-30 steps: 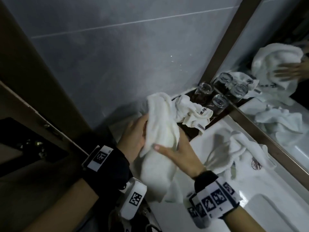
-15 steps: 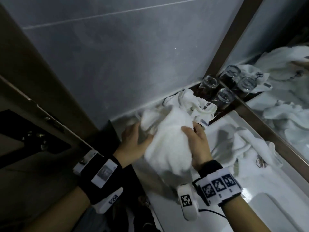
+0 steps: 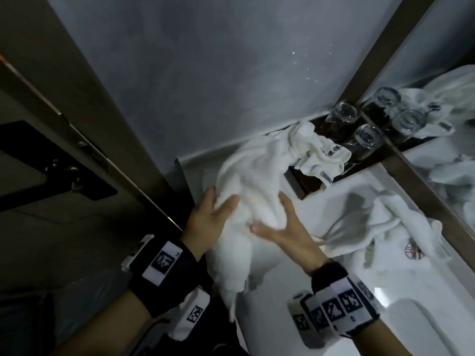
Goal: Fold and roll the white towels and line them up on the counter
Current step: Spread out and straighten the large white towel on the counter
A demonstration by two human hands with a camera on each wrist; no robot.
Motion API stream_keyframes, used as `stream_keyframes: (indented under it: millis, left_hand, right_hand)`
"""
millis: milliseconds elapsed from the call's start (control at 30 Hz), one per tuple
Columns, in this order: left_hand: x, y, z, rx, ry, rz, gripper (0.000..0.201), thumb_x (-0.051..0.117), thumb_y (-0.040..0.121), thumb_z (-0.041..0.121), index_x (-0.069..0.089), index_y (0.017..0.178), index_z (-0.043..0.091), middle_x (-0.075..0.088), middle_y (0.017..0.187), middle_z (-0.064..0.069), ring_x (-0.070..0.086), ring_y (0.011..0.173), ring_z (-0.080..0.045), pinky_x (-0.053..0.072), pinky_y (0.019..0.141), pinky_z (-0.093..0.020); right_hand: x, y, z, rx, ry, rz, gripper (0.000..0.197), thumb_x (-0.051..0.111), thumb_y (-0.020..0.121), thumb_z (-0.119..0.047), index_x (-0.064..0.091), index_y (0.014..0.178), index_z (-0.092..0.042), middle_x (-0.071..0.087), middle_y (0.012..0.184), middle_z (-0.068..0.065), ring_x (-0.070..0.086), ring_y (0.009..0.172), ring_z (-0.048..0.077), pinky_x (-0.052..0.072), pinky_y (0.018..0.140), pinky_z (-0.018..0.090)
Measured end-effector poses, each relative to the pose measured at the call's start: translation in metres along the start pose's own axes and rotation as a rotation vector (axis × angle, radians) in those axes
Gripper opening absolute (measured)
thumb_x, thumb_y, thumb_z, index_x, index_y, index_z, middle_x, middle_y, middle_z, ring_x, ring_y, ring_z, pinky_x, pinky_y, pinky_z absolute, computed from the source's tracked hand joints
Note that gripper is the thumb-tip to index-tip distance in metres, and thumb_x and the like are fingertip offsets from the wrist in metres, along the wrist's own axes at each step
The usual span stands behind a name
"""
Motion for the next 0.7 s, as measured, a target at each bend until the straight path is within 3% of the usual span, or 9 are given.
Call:
stream_keyframes:
  millis: [100,200,233,300,400,467,533,600,700]
  left_hand:
    - [0.001,-0.004,-0.002,-0.135,-0.384,-0.104,0.034,0.059,0.088,0.028,0.056,0.117,0.012,0.065,0.114,-0.012,0.065,0.103,-0.023,0.053,0.09,-0.039]
    - [0.002,-0.014,-0.001,-0.123,-0.41,-0.286,0.022,0.05,0.091,0.033,0.058,0.11,0.026,0.064,0.115,-0.004,0.068,0.091,-0.007,0.056,0.075,-0.027]
    - [0.001,-0.021,-0.003,-0.112,-0.384,-0.339,0.025,0.053,0.088,0.037,0.057,0.113,0.034,0.063,0.12,-0.002,0.067,0.096,-0.007,0.055,0.076,-0.028]
    - [-0.002,-0.038,-0.012,-0.099,-0.398,-0.459,0.052,0.069,0.075,0.04,0.048,0.123,0.044,0.061,0.126,0.009,0.061,0.11,-0.01,0.054,0.083,-0.03]
    - [-0.009,-0.067,-0.026,-0.054,-0.429,-0.557,0.088,0.086,0.06,0.029,0.035,0.127,0.053,0.055,0.129,0.017,0.053,0.121,-0.009,0.05,0.092,-0.034]
    - [-0.013,-0.083,-0.03,0.009,-0.347,-0.546,0.104,0.089,0.053,0.028,0.024,0.13,0.057,0.049,0.131,0.024,0.048,0.123,0.0,0.049,0.093,-0.026]
    - [-0.012,-0.099,-0.028,0.075,-0.211,-0.554,0.122,0.088,0.053,0.021,0.005,0.139,0.049,0.034,0.136,0.03,0.039,0.125,0.009,0.046,0.095,-0.015]
    - [-0.007,-0.113,-0.024,0.13,-0.12,-0.517,0.122,0.083,0.062,0.004,-0.003,0.145,0.033,0.028,0.14,0.021,0.037,0.127,0.004,0.043,0.099,-0.014]
    - [-0.008,-0.118,-0.018,0.062,-0.313,-0.244,0.067,0.055,0.085,-0.007,0.024,0.142,0.011,0.05,0.119,0.001,0.053,0.105,-0.01,0.051,0.081,-0.013]
  right_hand:
    - [0.006,-0.02,0.014,0.009,-0.103,0.089,0.048,0.079,0.072,-0.022,0.058,0.115,-0.015,0.066,0.113,0.006,0.064,0.104,0.019,0.053,0.088,0.033]
    - [0.005,-0.038,0.018,-0.005,-0.023,0.252,0.028,0.064,0.086,-0.017,0.059,0.113,-0.011,0.069,0.106,0.0,0.064,0.103,0.016,0.051,0.09,0.03]
    - [0.008,-0.042,0.014,-0.015,0.019,0.272,0.028,0.06,0.088,-0.017,0.058,0.115,-0.012,0.069,0.108,-0.001,0.063,0.104,0.014,0.05,0.09,0.029]
    - [0.013,-0.051,0.005,-0.037,0.078,0.309,0.03,0.059,0.089,-0.017,0.056,0.119,-0.015,0.068,0.112,0.0,0.063,0.106,0.013,0.05,0.092,0.03]
    - [0.025,-0.064,-0.004,-0.059,0.129,0.28,0.035,0.064,0.085,-0.015,0.054,0.119,-0.013,0.067,0.113,0.006,0.063,0.106,0.02,0.05,0.089,0.038]
    - [0.031,-0.075,-0.006,-0.051,0.201,0.227,0.042,0.064,0.083,-0.008,0.05,0.123,-0.012,0.065,0.116,0.009,0.062,0.107,0.023,0.052,0.088,0.041]
    - [0.036,-0.086,-0.006,-0.049,0.311,0.195,0.047,0.06,0.083,-0.002,0.046,0.128,-0.009,0.062,0.121,0.012,0.061,0.11,0.026,0.053,0.09,0.043]
    - [0.037,-0.095,-0.006,-0.055,0.412,0.18,0.043,0.055,0.084,0.001,0.047,0.126,-0.005,0.061,0.119,0.015,0.061,0.108,0.028,0.053,0.09,0.042]
    - [0.038,-0.107,-0.006,-0.068,0.396,0.156,0.025,0.05,0.089,0.002,0.055,0.112,0.002,0.066,0.105,0.017,0.065,0.093,0.028,0.057,0.078,0.033]
Point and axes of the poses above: each hand's wrist, its own y-axis towards the middle knuckle, its own x-axis out of the palm, z = x × y, the point moved 4 cm from there along y, towards the middle knuckle
